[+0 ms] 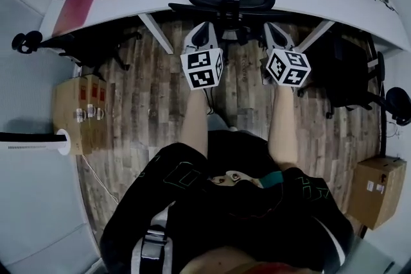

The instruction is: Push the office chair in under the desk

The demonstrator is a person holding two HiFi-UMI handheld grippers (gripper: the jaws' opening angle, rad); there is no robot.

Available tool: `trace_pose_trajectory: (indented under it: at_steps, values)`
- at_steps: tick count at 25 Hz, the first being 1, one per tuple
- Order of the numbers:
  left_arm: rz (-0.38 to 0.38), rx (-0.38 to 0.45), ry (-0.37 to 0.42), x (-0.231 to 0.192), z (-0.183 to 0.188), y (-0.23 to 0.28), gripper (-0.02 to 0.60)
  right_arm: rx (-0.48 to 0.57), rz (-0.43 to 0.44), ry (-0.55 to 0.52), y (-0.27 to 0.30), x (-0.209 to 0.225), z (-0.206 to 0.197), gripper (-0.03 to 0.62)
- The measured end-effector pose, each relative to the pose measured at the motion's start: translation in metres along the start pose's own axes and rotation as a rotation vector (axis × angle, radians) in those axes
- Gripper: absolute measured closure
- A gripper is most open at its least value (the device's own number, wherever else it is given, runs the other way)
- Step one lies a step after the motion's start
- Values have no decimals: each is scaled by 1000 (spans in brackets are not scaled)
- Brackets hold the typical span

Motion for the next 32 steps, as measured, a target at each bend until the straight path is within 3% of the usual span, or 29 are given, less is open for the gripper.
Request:
trace_pose_trajectory:
  at_steps: [7, 32]
  values:
    - [-9, 2, 75, 12, 4, -9, 574, -17, -49, -58, -10, 5, 10, 589]
    - [3, 58, 98, 5, 23, 5, 574, 11, 13, -160, 4, 9, 31, 589]
Point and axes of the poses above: the fingertips, and each gripper's own axes: y forward along the fingers, x to its right, z out of its top, the point moved 5 cm from there along -y, backward along the fingers, and after that the axes turned 1 degree about z, right-handed, at the moved point
